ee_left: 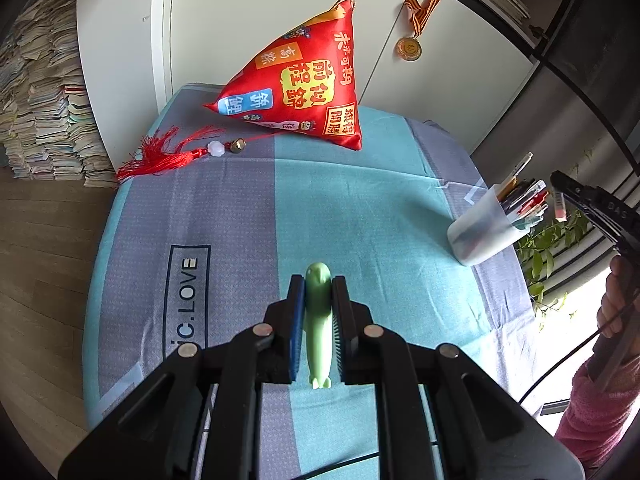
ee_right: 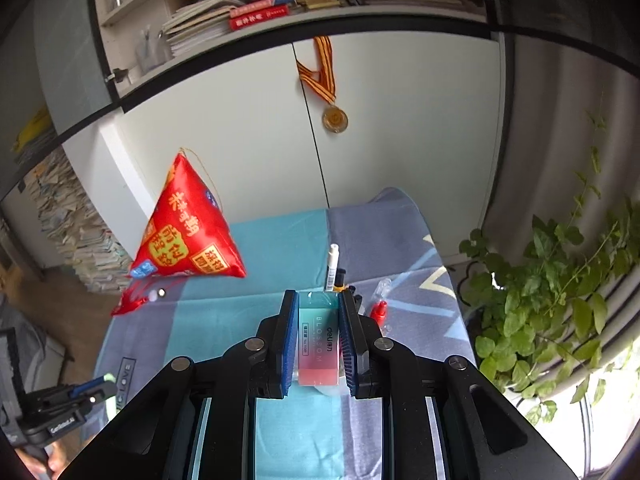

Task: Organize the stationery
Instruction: 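Carry the eraser into the cup and open the right tool, then carry the green highlighter to the cup and insert it with the left tool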

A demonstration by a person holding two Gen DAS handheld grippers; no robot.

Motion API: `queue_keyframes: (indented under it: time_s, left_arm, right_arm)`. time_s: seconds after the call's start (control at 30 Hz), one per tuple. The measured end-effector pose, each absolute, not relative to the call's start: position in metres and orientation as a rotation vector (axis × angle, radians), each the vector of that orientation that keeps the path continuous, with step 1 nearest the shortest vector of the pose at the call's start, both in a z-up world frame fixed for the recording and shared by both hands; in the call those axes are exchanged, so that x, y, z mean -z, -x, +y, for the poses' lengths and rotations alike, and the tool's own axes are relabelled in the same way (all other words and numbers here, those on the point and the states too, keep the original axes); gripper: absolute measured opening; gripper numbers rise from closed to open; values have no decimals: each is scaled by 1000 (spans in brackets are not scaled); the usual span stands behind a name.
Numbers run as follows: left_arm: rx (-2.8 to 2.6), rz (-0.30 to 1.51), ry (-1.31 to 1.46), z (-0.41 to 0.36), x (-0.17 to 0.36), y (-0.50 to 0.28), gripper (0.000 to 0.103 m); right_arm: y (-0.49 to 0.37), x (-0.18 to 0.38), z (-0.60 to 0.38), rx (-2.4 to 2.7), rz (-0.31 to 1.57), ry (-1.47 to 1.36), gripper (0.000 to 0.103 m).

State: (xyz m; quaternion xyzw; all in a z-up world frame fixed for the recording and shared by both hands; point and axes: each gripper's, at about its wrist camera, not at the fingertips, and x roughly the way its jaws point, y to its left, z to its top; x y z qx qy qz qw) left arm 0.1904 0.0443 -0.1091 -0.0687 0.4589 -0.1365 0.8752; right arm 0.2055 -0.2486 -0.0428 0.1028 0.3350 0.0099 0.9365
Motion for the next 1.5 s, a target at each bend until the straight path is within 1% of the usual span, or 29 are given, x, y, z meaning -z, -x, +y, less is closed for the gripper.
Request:
queue_keyframes:
  time_s: [0.33, 0.8, 0.97, 1.23, 1.5]
  left_arm:
    - [259, 956, 135, 45, 107, -191, 12]
    - [283, 957, 109, 32, 104, -191, 12]
    - [297, 947, 94, 23, 98, -191, 12]
    - [383, 868, 42, -20, 67, -197, 12]
    - [529, 822, 18, -88, 49, -212, 12]
  right_arm:
    - [-213, 65, -255, -2, 701, -208, 21]
    - [-214, 66, -257, 0, 705, -207, 20]
    - [-206, 61, -264, -11, 690, -253, 21]
    - [-170, 60, -264, -16, 671, -215, 21]
    - [-154, 79, -264, -15, 729, -192, 21]
